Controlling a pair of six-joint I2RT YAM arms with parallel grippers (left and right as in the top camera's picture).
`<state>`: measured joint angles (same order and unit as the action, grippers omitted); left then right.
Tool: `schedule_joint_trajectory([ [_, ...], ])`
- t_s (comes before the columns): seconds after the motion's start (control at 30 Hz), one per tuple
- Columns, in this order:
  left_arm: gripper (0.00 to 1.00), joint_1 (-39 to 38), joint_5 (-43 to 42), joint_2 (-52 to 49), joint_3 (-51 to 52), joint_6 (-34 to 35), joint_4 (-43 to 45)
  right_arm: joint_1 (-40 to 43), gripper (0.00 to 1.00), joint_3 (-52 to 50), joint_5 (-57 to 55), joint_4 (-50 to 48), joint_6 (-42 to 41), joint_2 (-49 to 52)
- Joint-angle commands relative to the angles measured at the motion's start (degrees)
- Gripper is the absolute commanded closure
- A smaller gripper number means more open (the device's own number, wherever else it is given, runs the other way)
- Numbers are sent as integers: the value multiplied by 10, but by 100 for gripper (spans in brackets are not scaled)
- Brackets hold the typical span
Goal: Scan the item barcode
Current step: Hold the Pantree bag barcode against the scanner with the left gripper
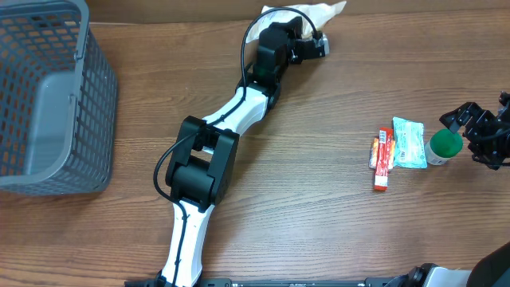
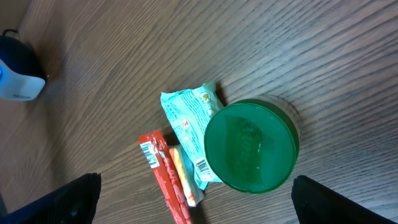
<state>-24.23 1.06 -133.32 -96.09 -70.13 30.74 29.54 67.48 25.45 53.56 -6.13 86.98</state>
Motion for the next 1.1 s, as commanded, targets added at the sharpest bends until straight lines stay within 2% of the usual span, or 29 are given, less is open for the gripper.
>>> schedule_joint_trajectory([
  [0.0,96,2,10,-5,-25,47,28,1,0,5,-2,-3,4,-12],
  [0.17,96,-9,64,7,-66,121,21,1,0,5,-2,-3,4,-12],
  [0.27,96,-21,83,35,-78,126,-8,1,0,5,-2,-3,4,-12],
  [0.4,96,-40,107,90,-79,152,-85,1,0,5,-2,-3,4,-12],
  [0.53,96,-63,116,158,-79,223,-217,1,0,5,-2,-3,4,-12],
  [0.7,96,-90,116,244,-79,381,-397,1,0,5,-2,-3,4,-12],
  [0.8,96,-105,115,281,-79,514,-519,1,0,5,-2,-3,4,-12],
  [0.9,96,-118,111,294,-79,645,-630,1,0,5,-2,-3,4,-12],
  [1.07,95,-126,74,286,-79,791,-755,1,0,5,-2,-3,4,-12],
])
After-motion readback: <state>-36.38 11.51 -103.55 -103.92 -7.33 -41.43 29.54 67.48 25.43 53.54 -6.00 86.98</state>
